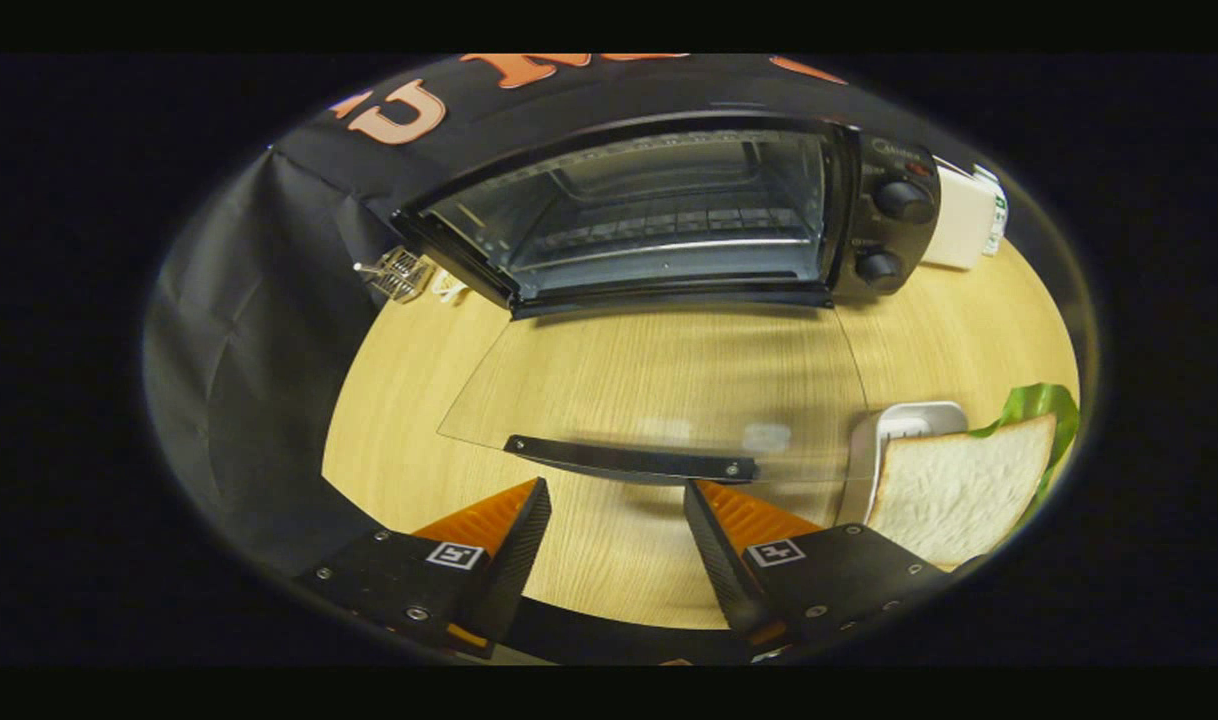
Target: Open the toaster oven, put the food inside, and close the toaster oven door.
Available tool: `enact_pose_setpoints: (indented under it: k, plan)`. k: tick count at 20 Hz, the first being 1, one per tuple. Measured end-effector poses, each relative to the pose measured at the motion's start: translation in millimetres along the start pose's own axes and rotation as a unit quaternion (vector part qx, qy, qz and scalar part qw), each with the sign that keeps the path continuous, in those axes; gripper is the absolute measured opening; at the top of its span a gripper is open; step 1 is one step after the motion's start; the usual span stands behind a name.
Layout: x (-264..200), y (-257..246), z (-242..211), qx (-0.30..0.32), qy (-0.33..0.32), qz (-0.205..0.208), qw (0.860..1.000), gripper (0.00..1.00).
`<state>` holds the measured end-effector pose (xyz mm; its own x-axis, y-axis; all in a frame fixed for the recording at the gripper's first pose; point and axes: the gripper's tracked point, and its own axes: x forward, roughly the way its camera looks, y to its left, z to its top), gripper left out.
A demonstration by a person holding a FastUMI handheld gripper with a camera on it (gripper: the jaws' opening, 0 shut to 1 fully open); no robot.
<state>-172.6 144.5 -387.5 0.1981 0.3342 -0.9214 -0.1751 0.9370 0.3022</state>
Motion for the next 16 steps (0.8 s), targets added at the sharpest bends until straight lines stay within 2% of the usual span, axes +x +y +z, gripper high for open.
enact_pose_setpoints:
  k: [6, 10, 16]
  plan:
    - [12, -1, -6, -0.005, 0.01, -0.01, 1.0, 0.81]
    - [-8, -8, 0, -0.002, -0.021, -0.003, 1.0, 0.81]
    - [-39, -27, 9, 0.044, -0.055, 0.006, 0.997, 0.86]
